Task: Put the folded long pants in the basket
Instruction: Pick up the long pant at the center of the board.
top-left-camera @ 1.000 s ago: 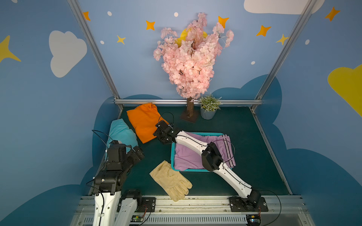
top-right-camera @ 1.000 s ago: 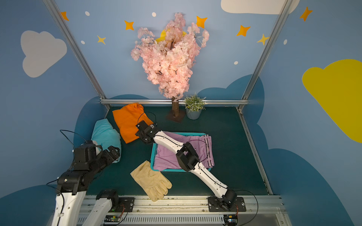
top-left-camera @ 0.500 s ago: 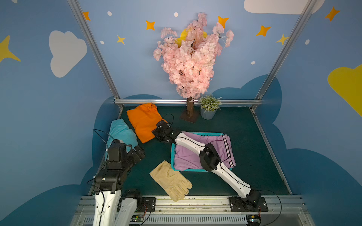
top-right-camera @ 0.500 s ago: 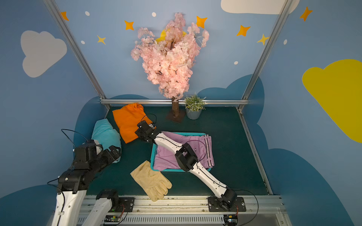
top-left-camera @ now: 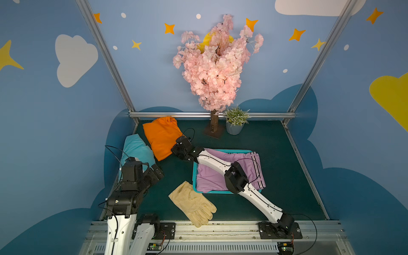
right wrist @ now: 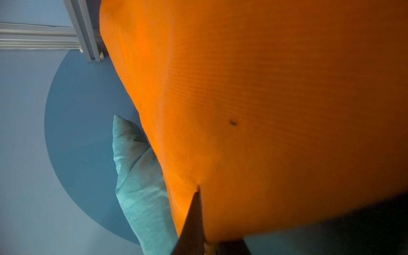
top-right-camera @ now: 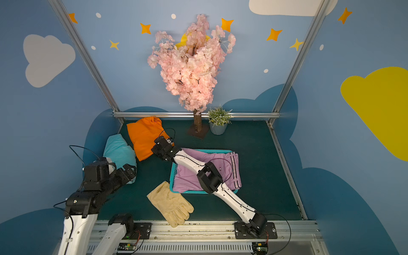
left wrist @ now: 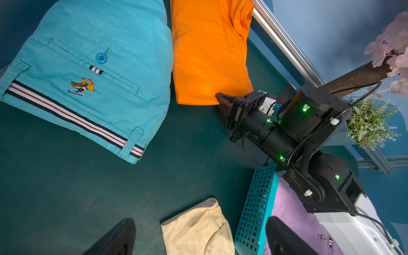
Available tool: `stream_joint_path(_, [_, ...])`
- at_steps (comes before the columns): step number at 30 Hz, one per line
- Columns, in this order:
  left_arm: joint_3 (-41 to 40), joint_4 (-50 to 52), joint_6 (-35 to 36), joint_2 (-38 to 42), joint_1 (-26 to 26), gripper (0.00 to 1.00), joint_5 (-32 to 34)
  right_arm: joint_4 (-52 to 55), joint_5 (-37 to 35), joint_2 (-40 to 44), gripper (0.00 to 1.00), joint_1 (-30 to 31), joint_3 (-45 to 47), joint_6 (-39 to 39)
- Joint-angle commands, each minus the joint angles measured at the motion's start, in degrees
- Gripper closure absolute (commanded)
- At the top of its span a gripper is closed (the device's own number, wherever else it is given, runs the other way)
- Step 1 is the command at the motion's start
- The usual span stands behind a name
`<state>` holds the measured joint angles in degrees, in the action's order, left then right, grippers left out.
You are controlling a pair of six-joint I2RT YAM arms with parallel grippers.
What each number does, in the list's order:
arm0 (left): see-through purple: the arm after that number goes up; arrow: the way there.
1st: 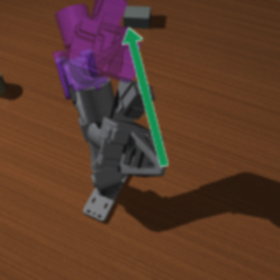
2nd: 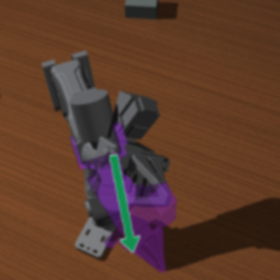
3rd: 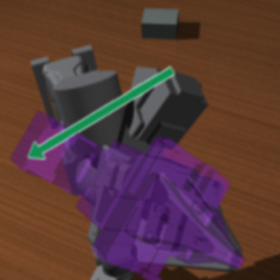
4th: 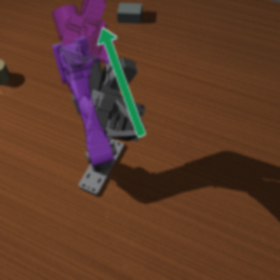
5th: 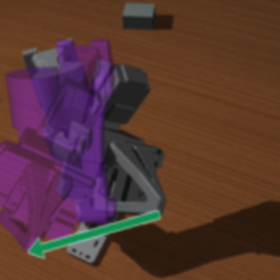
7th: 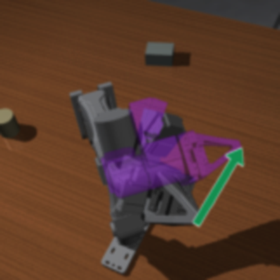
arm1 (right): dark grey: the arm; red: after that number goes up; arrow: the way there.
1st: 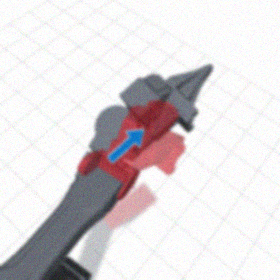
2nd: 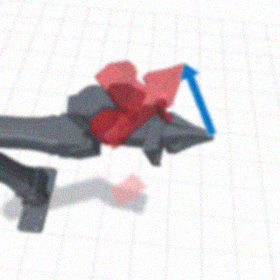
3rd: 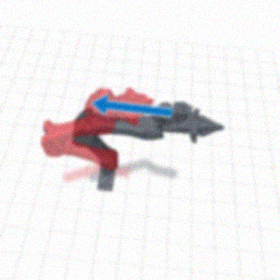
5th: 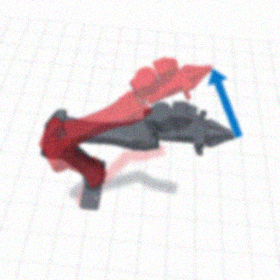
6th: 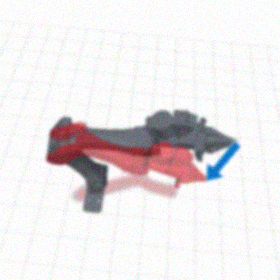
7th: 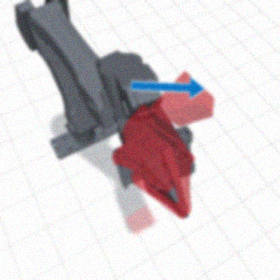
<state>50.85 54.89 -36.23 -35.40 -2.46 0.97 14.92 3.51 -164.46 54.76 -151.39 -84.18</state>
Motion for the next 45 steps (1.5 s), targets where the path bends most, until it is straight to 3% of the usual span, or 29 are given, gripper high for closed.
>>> stream_joint_path(1, [-0.66,-0.67,0.73,-0.27,0.17,0.05,-0.52,1.15,5.14,5.79,1.0,-1.74,6.03,3.9])
stream_joint_path(7, [-1.14,-1.64,1.38,-1.35,0.16,0.05,-2.21,3.94,8.9,23.01,1.0,-2.16,30.72,10.55])
stream_joint_path(15, [0.21,-8.89,4.66,-9.14,0.1,0.05,-13.45,7.62,15.81,38.93,1.0,-7.1,55.48,21.08])
stream_joint_path(21, [6.58,-13.12,9.21,-24.24,0.12,0.05,-19.02,18.13,22.23,45.89,1.0,-14.8,64.35,35.55])
stream_joint_path(26, [16.29,-10.24,18.9,-41.84,0.52,0.07,-24.66,24.84,24.4,48.34,1.0,-20.2,68.62,46.1])
stream_joint_path(29, [22.36,-7.44,22.61,-51.86,2.01,0.22,-28.96,26.44,24.9,49.52,1.0,-21.76,69.97,49.73])
stream_joint_path(34, [32.81,-9.35,20.94,-68.51,5.03,0.58,-37.11,28.98,23.08,50.91,1.0,-22.07,68.89,53.29])
stream_joint_path(37, [42.24,-5.79,23.29,-79.29,7.04,0.7,-37.77,30.18,24.0,50.84,1.0,-22.15,68.07,54.57])
stream_joint_path(45, [59.51,-6.59,21.04,-98.77,6.09,0.7,-35.68,32.04,25.45,51.04,1.0,-21.83,68.33,57.37])
